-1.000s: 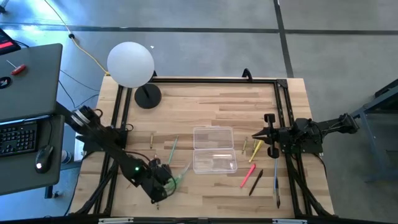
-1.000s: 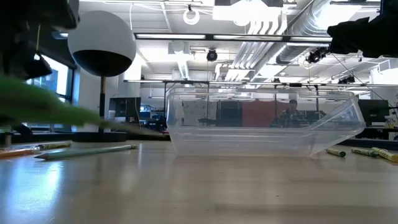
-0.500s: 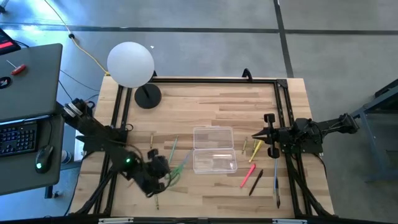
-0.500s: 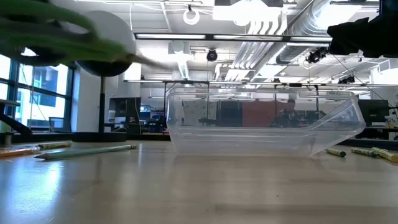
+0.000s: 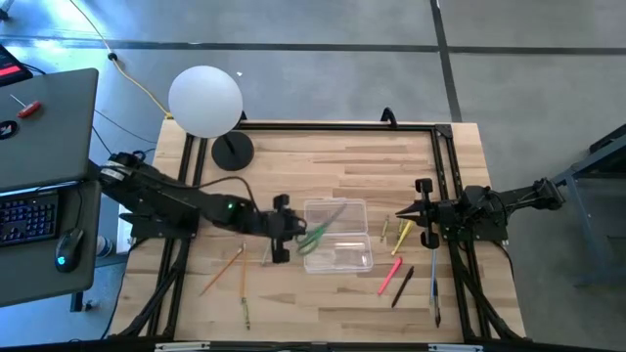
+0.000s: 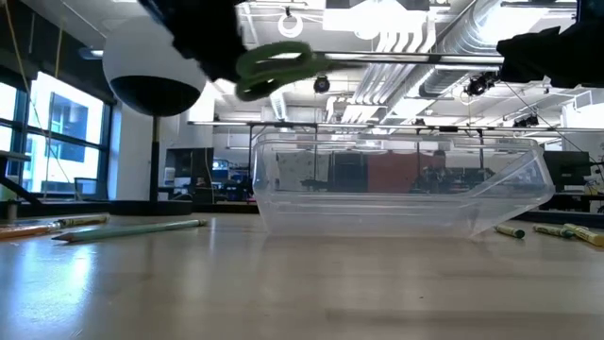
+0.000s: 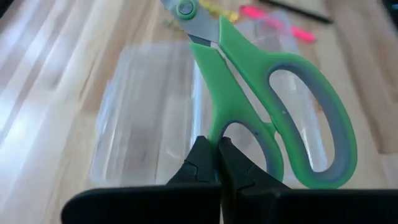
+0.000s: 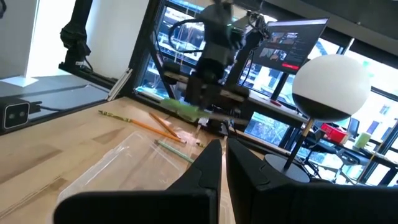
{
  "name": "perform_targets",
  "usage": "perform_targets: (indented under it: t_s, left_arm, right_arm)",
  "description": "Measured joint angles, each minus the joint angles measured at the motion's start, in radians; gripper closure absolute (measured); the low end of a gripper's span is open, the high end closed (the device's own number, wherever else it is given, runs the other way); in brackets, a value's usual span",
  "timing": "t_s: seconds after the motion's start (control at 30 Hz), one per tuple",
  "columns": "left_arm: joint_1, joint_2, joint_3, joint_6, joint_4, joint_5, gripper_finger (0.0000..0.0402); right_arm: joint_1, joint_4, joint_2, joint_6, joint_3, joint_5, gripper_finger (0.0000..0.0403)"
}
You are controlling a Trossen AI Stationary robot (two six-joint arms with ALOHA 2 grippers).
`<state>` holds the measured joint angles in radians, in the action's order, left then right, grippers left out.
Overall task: Pick & place school supplies into a supply box
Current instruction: Put the green scissors into the transparent supply box
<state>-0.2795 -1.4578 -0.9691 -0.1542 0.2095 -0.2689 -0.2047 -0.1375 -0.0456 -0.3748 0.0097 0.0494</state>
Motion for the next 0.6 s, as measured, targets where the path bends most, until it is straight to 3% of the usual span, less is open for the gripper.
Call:
perform_targets:
  t_s: [0.27,0.4,0.6]
  left_arm:
    - [0.039,-0.12,-0.002,0.09,-0.118,0.088,0.0382]
    - [0.036,-0.195,0.0,0.103,-0.121,0.043,0.0382]
    - [0.038,-0.214,-0.001,0.108,-0.192,0.012,0.0382]
  right_arm:
    - [0.0,0.004,0.0,0.0,0.0,0.0,0.04]
    - [0.0,0.003,-0.006,0.0,0.0,0.0,0.0401]
    - [0.0,0.005,-0.007,0.0,0.0,0.0,0.04]
